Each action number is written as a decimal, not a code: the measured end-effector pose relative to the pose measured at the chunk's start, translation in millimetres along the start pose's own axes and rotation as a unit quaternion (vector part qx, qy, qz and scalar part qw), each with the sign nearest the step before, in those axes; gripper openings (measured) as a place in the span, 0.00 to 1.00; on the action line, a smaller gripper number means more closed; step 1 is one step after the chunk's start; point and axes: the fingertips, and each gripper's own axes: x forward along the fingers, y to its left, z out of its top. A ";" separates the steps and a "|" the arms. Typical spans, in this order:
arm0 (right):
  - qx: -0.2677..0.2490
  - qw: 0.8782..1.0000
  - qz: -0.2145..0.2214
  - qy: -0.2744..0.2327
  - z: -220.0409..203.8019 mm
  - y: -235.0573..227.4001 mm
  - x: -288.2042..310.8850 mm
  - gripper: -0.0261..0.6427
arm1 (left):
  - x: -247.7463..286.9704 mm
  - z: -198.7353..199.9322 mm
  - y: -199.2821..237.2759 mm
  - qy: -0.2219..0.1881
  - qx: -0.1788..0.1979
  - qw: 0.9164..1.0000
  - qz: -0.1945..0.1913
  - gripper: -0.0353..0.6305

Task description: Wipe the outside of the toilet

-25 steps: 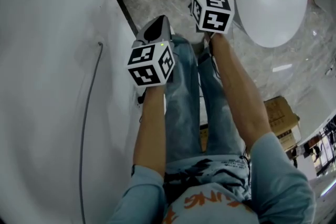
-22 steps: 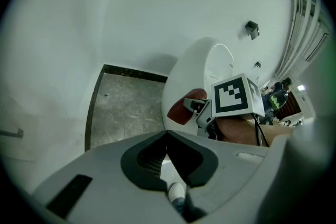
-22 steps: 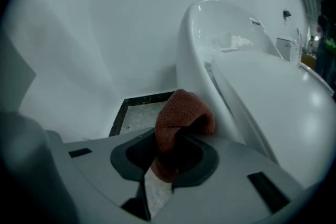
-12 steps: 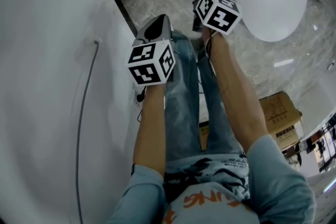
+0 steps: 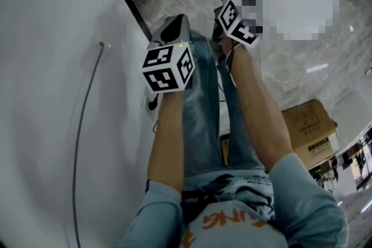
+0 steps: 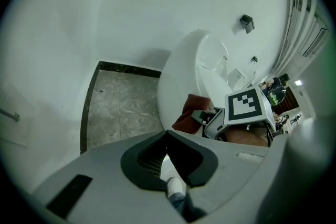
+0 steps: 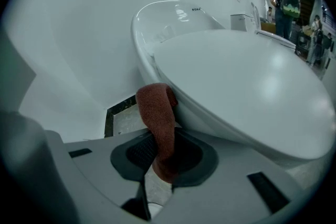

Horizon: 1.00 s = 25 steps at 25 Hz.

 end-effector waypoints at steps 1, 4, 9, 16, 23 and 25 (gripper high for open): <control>0.003 1.000 0.000 0.001 -1.2 -2.5 -2.8 0.15 | -0.1 -1.6 -2.9 0.000 0.002 1.000 0.000 0.04; 0.010 1.000 -0.004 0.005 -3.8 -12.2 -12.8 0.15 | -0.1 -7.1 -14.9 0.005 0.021 1.000 -0.001 0.04; 0.000 1.000 -0.004 0.018 -17.5 -31.4 -26.7 0.15 | 4.1 -22.8 -33.1 0.009 0.035 0.999 -0.005 0.04; -0.004 0.999 -0.004 0.035 -40.8 -56.7 -45.1 0.15 | 3.1 -36.3 -49.2 0.003 0.038 0.999 -0.005 0.04; -0.034 0.998 0.009 0.050 -58.0 -83.0 -61.1 0.15 | 6.5 -60.2 -57.6 -0.009 0.031 0.999 0.005 0.04; -0.046 0.997 0.012 0.059 -65.9 -94.0 -65.9 0.15 | 8.3 -71.1 -63.2 -0.010 0.028 1.000 0.006 0.04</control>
